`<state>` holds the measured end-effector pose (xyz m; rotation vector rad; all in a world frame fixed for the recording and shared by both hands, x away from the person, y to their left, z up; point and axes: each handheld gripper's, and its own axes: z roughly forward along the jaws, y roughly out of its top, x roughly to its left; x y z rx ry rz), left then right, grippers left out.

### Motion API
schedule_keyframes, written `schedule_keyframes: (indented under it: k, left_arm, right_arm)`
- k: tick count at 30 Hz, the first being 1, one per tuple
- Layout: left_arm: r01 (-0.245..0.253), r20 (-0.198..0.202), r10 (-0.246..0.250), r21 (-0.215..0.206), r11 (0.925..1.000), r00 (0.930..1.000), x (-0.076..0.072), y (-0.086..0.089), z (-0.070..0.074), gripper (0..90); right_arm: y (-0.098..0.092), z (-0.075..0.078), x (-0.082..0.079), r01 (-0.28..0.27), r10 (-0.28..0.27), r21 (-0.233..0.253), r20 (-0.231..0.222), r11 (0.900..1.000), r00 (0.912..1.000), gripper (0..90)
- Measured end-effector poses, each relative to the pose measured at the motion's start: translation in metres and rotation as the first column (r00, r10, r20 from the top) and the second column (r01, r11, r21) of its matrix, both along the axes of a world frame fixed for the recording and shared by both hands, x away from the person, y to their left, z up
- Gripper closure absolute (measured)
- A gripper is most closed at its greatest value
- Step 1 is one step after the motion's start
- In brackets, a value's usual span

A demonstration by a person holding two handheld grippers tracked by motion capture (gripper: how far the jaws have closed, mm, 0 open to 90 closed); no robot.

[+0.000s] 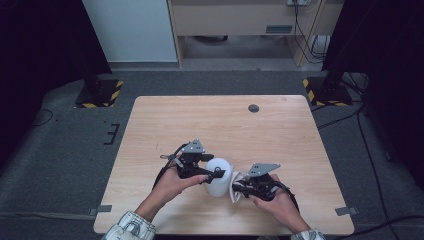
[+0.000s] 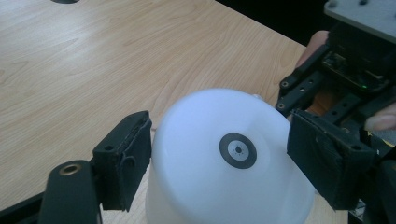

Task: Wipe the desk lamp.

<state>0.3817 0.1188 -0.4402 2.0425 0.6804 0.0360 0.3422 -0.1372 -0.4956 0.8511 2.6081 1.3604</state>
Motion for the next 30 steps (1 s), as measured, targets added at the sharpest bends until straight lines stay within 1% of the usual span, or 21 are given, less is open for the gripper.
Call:
schedule_keyframes:
  k: [4, 8, 9, 16, 19, 24, 27, 30]
  left_arm:
    - [0.0, -0.005, 0.0, -0.004, 1.0, 1.0, 0.001, 0.0, 0.0, 21.5]
    - [-0.001, -0.005, 0.001, -0.003, 1.0, 1.0, 0.001, 0.0, 0.0, 21.5]
    - [0.0, -0.004, 0.0, -0.002, 1.0, 1.0, 0.001, 0.0, 0.0, 21.5]
    - [0.0, -0.003, 0.0, 0.001, 1.0, 1.0, 0.001, -0.001, 0.0, 21.5]
    - [0.0, -0.002, 0.0, 0.001, 1.0, 1.0, 0.0, -0.001, 0.0, 21.5]
    - [0.0, 0.001, 0.0, -0.001, 1.0, 1.0, 0.0, -0.001, 0.0, 21.5]
    - [-0.002, 0.003, 0.002, 0.002, 1.0, 1.0, 0.0, -0.001, 0.0, 21.3]
    - [-0.001, 0.019, 0.001, 0.0, 1.0, 0.9998, 0.0, -0.001, -0.001, 19.2]
  right_arm:
    - [0.003, 0.004, -0.009, -0.019, 0.019, 0.011, 0.01, 1.0, 0.9998, 78.0]
    - [0.006, 0.007, -0.013, -0.032, 0.032, 0.018, 0.018, 0.999, 0.9993, 77.9]
    - [0.009, 0.01, -0.017, -0.044, 0.043, 0.025, 0.022, 0.999, 0.9988, 77.9]
    - [0.02, 0.018, -0.025, -0.091, 0.089, 0.046, 0.036, 0.995, 0.9954, 77.9]
    - [0.026, 0.017, -0.026, -0.107, 0.105, 0.038, 0.035, 0.994, 0.9938, 77.9]
    - [0.037, 0.011, -0.027, -0.123, 0.122, 0.008, 0.03, 0.992, 0.992, 77.9]
    - [0.043, 0.009, -0.03, -0.124, 0.124, -0.006, 0.04, 0.992, 0.9915, 77.9]
    - [0.047, 0.01, -0.034, -0.129, 0.129, -0.002, 0.049, 0.992, 0.9904, 77.9]
